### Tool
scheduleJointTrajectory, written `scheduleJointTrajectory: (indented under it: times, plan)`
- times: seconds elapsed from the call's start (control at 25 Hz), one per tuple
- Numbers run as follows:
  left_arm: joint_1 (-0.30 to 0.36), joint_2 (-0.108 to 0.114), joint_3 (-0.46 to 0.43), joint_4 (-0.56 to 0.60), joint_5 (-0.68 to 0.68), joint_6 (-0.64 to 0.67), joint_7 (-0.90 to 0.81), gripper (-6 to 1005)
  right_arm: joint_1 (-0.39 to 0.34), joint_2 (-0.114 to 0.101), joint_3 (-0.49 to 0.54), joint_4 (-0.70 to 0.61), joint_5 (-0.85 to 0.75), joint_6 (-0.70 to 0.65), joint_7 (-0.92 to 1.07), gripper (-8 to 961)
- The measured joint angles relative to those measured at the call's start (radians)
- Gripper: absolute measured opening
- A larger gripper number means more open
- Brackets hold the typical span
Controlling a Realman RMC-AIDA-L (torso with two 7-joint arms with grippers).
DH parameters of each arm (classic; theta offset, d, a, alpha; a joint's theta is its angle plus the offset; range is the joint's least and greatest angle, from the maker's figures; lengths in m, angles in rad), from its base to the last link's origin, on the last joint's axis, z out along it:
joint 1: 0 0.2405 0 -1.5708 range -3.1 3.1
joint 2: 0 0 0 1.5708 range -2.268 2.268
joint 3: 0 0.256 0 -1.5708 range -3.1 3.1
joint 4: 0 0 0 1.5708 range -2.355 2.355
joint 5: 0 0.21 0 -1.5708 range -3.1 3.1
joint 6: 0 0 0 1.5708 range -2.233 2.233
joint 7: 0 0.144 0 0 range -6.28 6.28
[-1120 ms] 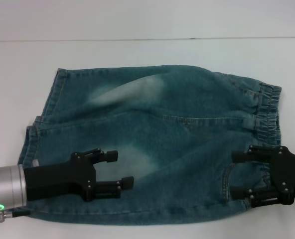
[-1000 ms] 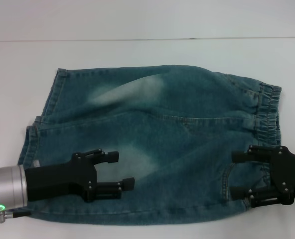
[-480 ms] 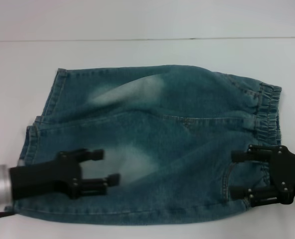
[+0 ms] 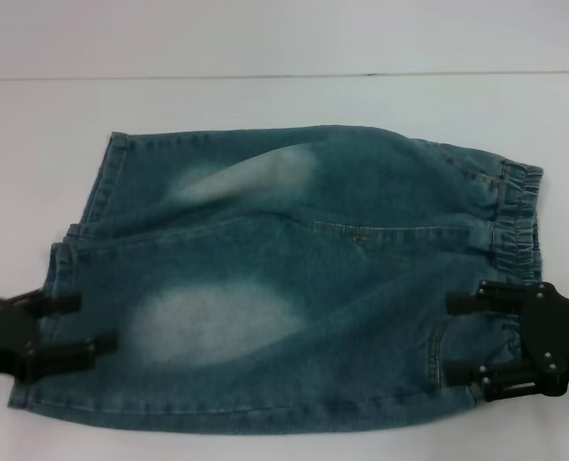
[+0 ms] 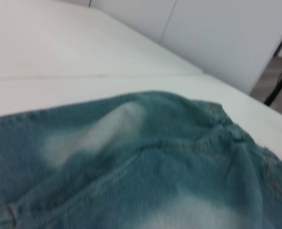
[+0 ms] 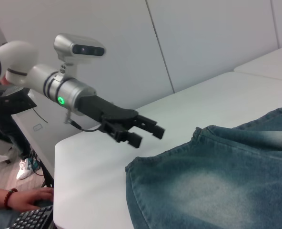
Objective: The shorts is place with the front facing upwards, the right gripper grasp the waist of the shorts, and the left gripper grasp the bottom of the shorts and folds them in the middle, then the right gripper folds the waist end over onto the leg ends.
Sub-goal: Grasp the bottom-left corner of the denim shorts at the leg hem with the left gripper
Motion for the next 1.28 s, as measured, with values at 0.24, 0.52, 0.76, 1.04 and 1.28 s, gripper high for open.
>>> scheduleJointTrajectory:
  times: [0.24,0.52,0.76,1.04,1.28]
  plan:
    - [0.0,0.014,-0.05,0.102,0.114,0.074,-0.081,899,0.006,-0.003,0.002,-0.001,0.0,0.0,0.0,941]
    - [0.008,0.011,-0.07,0.195,0.214,0.075,-0.18,898,0.009,-0.004,0.005,-0.001,0.0,0.006,0.006,941]
    - [0.002,0.01,-0.07,0.209,0.263,0.06,-0.21,897,0.009,-0.005,0.007,-0.005,0.0,0.015,0.011,942]
    - [-0.015,0.006,-0.056,0.192,0.29,0.04,-0.215,895,0.012,-0.005,0.001,-0.004,0.0,0.031,0.011,942]
    - [-0.032,-0.002,-0.048,0.181,0.334,0.039,-0.233,894,0.01,-0.005,0.001,-0.002,0.0,0.032,0.011,942]
